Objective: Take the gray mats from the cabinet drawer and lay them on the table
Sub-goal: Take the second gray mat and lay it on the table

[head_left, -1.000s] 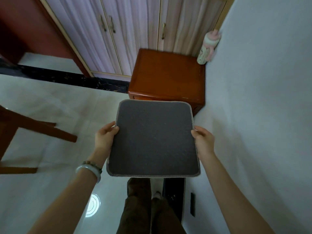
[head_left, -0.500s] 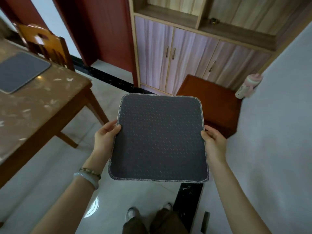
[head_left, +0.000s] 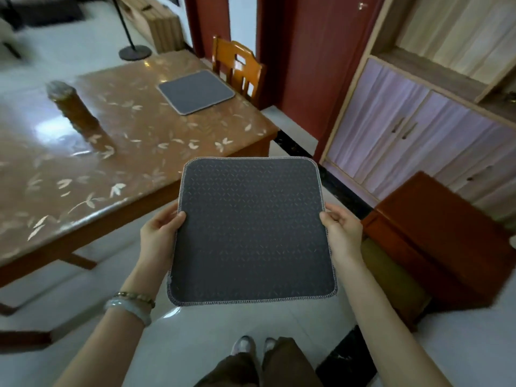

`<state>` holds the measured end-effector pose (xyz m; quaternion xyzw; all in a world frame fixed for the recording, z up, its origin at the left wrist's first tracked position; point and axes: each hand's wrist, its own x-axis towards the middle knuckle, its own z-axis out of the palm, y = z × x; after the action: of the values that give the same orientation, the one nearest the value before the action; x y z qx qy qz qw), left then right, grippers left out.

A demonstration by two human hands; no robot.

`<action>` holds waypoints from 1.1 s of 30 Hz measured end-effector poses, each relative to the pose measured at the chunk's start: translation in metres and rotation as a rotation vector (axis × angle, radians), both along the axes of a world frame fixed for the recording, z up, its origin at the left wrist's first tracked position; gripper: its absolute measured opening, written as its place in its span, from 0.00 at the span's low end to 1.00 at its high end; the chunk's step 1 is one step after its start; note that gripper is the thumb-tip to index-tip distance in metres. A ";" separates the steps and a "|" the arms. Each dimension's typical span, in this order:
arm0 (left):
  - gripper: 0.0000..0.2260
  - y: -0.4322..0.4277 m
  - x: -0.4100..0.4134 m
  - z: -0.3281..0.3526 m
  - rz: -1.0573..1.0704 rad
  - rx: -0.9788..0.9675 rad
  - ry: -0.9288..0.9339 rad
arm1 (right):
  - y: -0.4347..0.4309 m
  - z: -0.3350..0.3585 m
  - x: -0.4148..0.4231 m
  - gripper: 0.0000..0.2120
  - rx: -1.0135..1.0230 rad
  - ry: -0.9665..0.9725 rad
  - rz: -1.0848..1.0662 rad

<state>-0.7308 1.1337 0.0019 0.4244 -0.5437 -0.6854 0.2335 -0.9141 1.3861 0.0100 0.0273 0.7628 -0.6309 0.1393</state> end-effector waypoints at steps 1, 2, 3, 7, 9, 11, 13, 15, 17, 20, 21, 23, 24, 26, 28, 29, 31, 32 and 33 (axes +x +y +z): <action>0.12 -0.005 0.016 -0.001 0.046 0.001 0.005 | -0.015 0.002 0.004 0.13 -0.013 -0.006 0.045; 0.12 -0.008 0.033 0.001 0.104 0.007 0.009 | -0.031 0.002 0.009 0.13 -0.019 -0.011 0.103; 0.12 -0.010 0.046 0.002 0.151 0.012 0.015 | -0.044 0.002 0.012 0.13 -0.022 -0.013 0.146; 0.12 -0.005 0.110 0.003 0.424 0.004 0.009 | -0.098 0.002 0.031 0.13 -0.021 -0.015 0.390; 0.13 0.001 0.127 0.003 0.479 -0.015 -0.006 | -0.113 0.001 0.036 0.12 -0.017 -0.019 0.444; 0.13 0.011 0.152 0.002 0.584 -0.024 -0.013 | -0.131 0.000 0.049 0.11 -0.018 -0.030 0.541; 0.13 0.024 0.174 0.000 0.682 -0.027 -0.032 | -0.147 -0.003 0.062 0.11 -0.018 -0.038 0.637; 0.13 0.039 0.197 -0.004 0.794 -0.030 -0.035 | -0.161 -0.004 0.079 0.12 -0.021 -0.040 0.727; 0.12 0.055 0.217 -0.003 0.897 -0.031 -0.036 | -0.171 -0.009 0.096 0.12 -0.011 -0.048 0.812; 0.12 0.076 0.248 -0.004 1.038 -0.029 -0.036 | -0.187 -0.015 0.127 0.11 0.005 -0.055 0.924; 0.13 0.082 0.262 -0.004 1.080 -0.033 -0.034 | -0.192 -0.015 0.140 0.11 0.008 -0.056 0.959; 0.13 0.090 0.285 -0.004 1.146 -0.038 -0.019 | -0.201 -0.014 0.165 0.11 0.012 -0.061 1.012; 0.13 0.093 0.298 -0.002 1.179 -0.042 -0.003 | -0.207 -0.013 0.179 0.11 0.011 -0.062 1.039; 0.12 0.094 0.320 -0.003 1.232 -0.047 0.009 | -0.217 -0.013 0.203 0.11 0.017 -0.056 1.087; 0.11 0.092 0.344 -0.002 1.280 -0.047 0.030 | -0.230 -0.013 0.231 0.12 0.030 -0.051 1.131; 0.11 0.089 0.354 -0.002 1.293 -0.049 0.043 | -0.235 -0.013 0.243 0.12 0.030 -0.049 1.143; 0.12 0.079 0.384 -0.005 1.321 -0.051 0.062 | -0.251 -0.014 0.276 0.12 0.032 -0.040 1.167; 0.12 0.074 0.397 -0.005 1.331 -0.052 0.068 | -0.257 -0.014 0.291 0.12 0.033 -0.037 1.175; 0.13 0.069 0.414 -0.006 1.339 -0.049 0.064 | -0.265 -0.015 0.308 0.12 0.035 -0.033 1.183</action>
<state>-0.3164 1.2026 -0.0040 0.6441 -0.1712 -0.3922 0.6340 -0.6056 1.1213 -0.0047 -0.3905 0.6564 -0.4330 0.4787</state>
